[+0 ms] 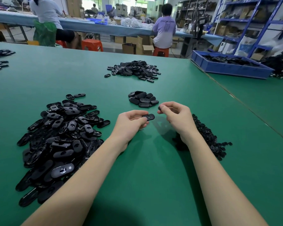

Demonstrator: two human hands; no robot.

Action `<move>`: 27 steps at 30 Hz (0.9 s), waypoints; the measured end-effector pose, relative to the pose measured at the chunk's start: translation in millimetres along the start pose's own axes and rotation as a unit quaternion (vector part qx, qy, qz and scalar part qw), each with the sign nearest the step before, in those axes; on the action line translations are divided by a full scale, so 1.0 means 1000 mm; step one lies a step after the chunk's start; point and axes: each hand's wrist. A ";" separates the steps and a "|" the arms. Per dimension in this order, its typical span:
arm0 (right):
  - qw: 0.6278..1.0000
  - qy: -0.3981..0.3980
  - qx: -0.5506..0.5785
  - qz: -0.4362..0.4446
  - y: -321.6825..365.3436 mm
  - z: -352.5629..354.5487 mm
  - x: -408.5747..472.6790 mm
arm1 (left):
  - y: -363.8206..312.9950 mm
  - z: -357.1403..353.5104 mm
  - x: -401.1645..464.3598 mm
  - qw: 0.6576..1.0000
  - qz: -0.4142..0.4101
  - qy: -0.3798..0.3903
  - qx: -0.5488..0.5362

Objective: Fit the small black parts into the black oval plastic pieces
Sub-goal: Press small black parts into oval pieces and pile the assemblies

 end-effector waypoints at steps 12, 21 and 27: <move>0.992 0.077 0.027 -0.097 0.011 0.005 -0.003 | -0.003 0.002 -0.002 0.999 -0.037 -0.018 0.005; 0.990 0.077 0.001 -0.118 0.011 -0.004 -0.004 | -0.005 0.001 -0.003 0.997 -0.076 -0.017 0.021; 0.991 0.071 -0.001 -0.113 0.011 -0.008 -0.005 | -0.005 0.001 -0.002 0.995 -0.091 -0.014 0.037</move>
Point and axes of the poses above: each hand's wrist, its own x-axis towards the middle knuckle, its own z-axis out of the back of the hand, y = z × x, and after that the axes turned 4 degrees about x, right-handed
